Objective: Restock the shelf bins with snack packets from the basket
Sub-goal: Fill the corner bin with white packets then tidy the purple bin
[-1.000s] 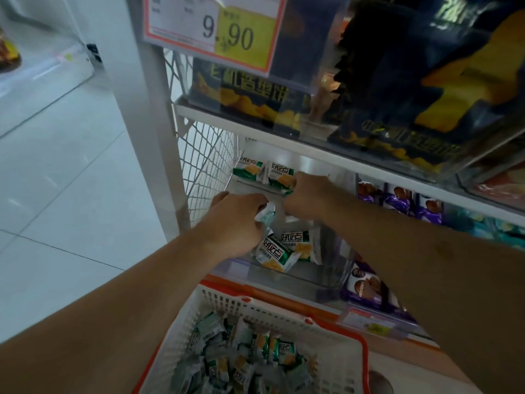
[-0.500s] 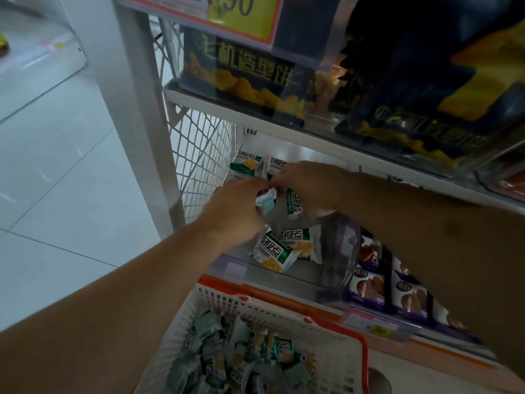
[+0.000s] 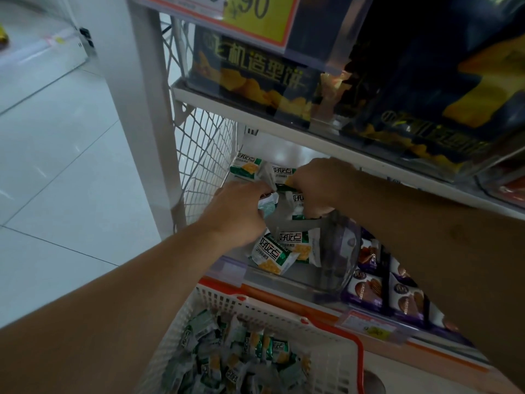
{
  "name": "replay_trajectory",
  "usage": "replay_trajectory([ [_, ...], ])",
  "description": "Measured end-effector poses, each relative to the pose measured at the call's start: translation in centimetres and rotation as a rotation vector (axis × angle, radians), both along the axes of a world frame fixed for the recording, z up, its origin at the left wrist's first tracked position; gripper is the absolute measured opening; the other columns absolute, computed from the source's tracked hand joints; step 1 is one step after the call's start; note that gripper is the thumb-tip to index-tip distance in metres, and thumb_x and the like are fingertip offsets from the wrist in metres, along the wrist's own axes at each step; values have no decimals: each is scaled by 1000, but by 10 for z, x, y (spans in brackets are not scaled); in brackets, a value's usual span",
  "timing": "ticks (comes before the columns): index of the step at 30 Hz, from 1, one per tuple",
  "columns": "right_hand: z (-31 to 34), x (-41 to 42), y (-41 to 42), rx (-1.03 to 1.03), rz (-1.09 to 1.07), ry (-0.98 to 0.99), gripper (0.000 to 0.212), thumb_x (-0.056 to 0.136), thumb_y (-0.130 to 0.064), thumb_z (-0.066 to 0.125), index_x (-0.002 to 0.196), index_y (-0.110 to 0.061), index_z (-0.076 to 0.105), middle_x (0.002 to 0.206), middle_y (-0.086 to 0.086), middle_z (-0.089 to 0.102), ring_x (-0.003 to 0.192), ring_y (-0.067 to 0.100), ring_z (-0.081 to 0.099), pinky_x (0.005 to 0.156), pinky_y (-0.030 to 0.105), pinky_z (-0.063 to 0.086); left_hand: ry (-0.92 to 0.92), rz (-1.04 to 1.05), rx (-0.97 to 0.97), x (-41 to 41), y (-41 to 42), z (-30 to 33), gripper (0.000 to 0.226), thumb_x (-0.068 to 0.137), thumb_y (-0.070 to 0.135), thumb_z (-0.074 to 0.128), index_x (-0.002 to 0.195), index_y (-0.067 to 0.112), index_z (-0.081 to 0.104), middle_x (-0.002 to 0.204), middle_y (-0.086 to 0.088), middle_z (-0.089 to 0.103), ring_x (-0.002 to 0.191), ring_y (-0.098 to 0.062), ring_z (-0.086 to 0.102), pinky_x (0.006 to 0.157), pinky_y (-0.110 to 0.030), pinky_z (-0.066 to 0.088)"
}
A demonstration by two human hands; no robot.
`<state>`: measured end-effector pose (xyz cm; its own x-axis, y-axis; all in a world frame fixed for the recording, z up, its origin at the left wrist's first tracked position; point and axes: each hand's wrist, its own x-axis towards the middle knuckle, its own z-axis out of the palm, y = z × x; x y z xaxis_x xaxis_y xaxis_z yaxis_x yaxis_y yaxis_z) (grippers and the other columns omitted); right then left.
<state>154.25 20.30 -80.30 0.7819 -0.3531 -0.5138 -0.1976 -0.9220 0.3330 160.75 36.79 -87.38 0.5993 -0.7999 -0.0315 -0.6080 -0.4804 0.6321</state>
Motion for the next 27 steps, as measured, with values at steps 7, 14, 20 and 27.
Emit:
replay_trajectory([
  [7, -11, 11, 7, 143, -109, -25, 23, 90, -32, 74, 95, -10, 72, 92, 8, 71, 84, 24, 69, 59, 26, 47, -118, -121, 120, -7, 0, 10, 52, 83, 27, 66, 134, 30, 59, 146, 7, 54, 140, -23, 36, 115, -44, 26],
  [14, 10, -3, 7, 174, -234, -191, 25, 111, -3, 35, 104, 0, 59, 72, 4, 28, 60, 12, 25, 53, 0, 37, -158, -141, 83, -4, -27, 19, 55, 94, 32, 43, 148, 26, 47, 157, 2, 42, 147, -23, 29, 118, -47, 24],
  [20, -9, -2, 12, 76, -234, -316, 8, 105, -14, 53, 103, -7, 56, 74, 2, 36, 82, 21, 49, 74, 33, 38, -181, -302, 291, -3, -57, 7, 53, 100, 33, 39, 153, 30, 40, 165, 2, 29, 153, -29, 21, 121, -59, 24],
  [27, -33, -3, 19, 38, -181, -284, 35, 93, -22, 71, 125, -12, 62, 103, 10, 56, 96, 28, 63, 75, 39, 55, -188, -185, 247, 4, -52, -13, 64, 99, 38, 40, 161, 30, 25, 169, 8, 20, 156, -17, 17, 124, -48, 22],
])
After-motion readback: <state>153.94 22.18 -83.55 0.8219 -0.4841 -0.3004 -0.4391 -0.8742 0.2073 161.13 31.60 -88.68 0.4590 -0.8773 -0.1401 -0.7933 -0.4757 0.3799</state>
